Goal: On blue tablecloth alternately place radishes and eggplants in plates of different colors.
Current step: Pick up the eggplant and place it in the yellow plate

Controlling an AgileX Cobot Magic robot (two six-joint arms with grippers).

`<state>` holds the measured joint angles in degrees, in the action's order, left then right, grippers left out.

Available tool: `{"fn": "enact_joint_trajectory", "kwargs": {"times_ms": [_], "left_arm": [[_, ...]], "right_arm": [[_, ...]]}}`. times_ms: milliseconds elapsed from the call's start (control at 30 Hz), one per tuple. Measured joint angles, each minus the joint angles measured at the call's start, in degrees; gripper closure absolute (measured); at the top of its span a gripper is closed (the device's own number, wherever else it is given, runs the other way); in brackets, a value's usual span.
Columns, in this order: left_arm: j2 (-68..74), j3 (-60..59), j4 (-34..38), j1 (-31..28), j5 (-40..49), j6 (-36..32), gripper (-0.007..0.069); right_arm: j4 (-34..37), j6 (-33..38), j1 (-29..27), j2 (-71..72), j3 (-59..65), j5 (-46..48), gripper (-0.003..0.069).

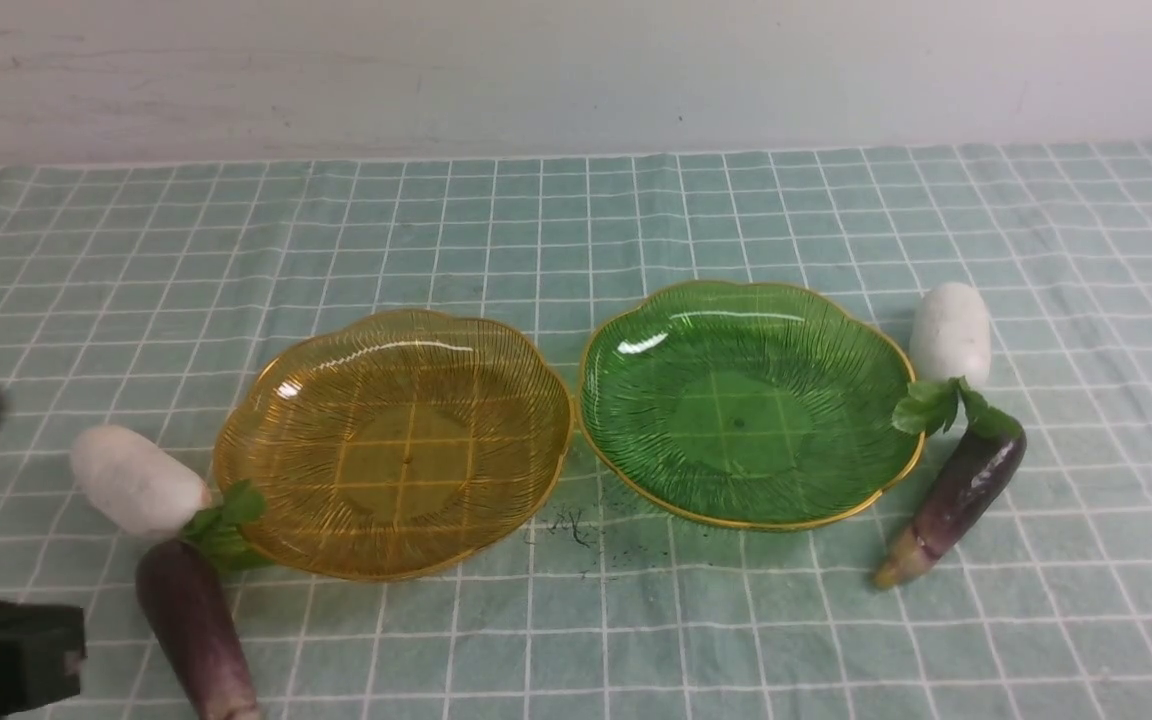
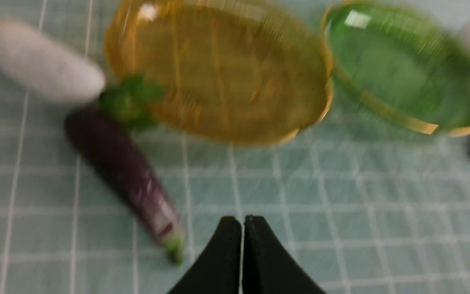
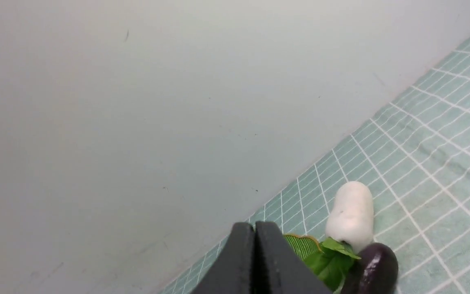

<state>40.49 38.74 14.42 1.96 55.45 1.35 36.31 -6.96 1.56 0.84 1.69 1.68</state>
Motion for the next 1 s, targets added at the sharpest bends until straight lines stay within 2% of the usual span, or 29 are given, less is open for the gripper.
{"fn": "enact_joint_trajectory", "kwargs": {"times_ms": [100, 233, 367, 467, 500, 567, 700, 833, 1000], "left_arm": [[11.9, 0.2, -1.7, 0.0, 1.2, 0.0, 0.0632], [18.1, 0.2, -1.8, 0.0, -0.3, -0.1, 0.0632], [25.7, 0.3, -1.7, 0.0, -3.3, -0.2, 0.0632], [30.6, 0.3, -2.0, 0.0, -6.5, -0.5, 0.0606], [30.8, 0.3, -2.0, 0.0, -6.6, -0.5, 0.0603], [32.9, 0.3, -2.0, 0.0, -8.5, -0.5, 0.0552], [35.1, 0.4, -1.8, 0.0, -12.3, -0.5, 0.0414], [38.9, 0.7, -1.3, 0.0, -15.5, 0.1, 0.0209], [43.1, 0.8, -1.3, 0.0, -18.7, 2.0, 0.0087]], "right_arm": [[1.1, 2.0, 0.0, 0.0, 0.0, -1.7, 0.0673], [1.3, 2.3, 0.0, 0.0, -0.2, -0.1, 0.0673], [-0.2, 4.0, 0.0, -2.4, -5.9, 12.3, 0.0673], [-2.6, 9.7, 0.0, -15.1, -19.1, 30.3, 0.0673], [-2.8, 10.5, 0.0, -16.6, -20.5, 32.0, 0.0673], [-3.3, 16.0, 0.0, -25.9, -29.5, 41.9, 0.0673], [-3.6, 23.5, 0.0, -38.6, -38.9, 53.0, 0.0673], [-3.5, 26.8, 0.0, -47.8, -43.2, 55.1, 0.0673], [-2.7, 27.1, 0.0, -53.2, -43.6, 53.2, 0.0673]]}}
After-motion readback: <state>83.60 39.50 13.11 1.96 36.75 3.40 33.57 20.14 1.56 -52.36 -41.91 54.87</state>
